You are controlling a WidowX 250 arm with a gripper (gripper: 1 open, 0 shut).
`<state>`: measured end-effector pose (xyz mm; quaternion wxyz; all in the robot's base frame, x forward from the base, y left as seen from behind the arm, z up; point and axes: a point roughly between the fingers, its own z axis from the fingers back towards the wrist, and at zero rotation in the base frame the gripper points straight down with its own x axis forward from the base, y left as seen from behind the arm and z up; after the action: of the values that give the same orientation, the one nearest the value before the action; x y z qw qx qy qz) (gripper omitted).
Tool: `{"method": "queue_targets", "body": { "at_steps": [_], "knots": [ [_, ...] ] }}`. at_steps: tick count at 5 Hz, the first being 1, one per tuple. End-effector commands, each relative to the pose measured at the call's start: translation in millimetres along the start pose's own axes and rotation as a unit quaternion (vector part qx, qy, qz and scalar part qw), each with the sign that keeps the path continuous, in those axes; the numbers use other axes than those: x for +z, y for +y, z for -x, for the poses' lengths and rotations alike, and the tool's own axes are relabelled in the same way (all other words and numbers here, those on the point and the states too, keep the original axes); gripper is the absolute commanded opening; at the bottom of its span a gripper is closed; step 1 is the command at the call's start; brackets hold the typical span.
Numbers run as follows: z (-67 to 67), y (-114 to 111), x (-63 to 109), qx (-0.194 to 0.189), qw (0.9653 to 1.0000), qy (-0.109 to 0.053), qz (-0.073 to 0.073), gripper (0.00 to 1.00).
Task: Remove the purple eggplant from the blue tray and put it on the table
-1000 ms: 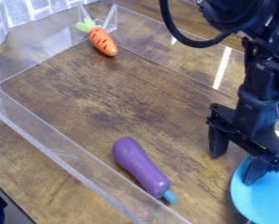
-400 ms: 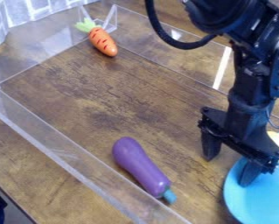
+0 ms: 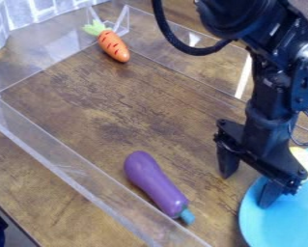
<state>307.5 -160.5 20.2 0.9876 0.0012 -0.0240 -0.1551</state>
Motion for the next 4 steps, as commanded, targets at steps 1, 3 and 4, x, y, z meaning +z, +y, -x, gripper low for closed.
{"method": "queue_targets", "body": {
  "at_steps": [1, 3, 4],
  "knots": [
    [4.3, -13.4, 7.0, -0.027, 0.9996, -0.012, 0.000, 1.00],
    [5.7, -16.6, 5.3, -0.048, 0.9988, -0.014, -0.002, 0.00],
    [4.9, -13.7, 4.2, -0.058, 0.9982, -0.017, -0.005, 0.00]
  ]
}}
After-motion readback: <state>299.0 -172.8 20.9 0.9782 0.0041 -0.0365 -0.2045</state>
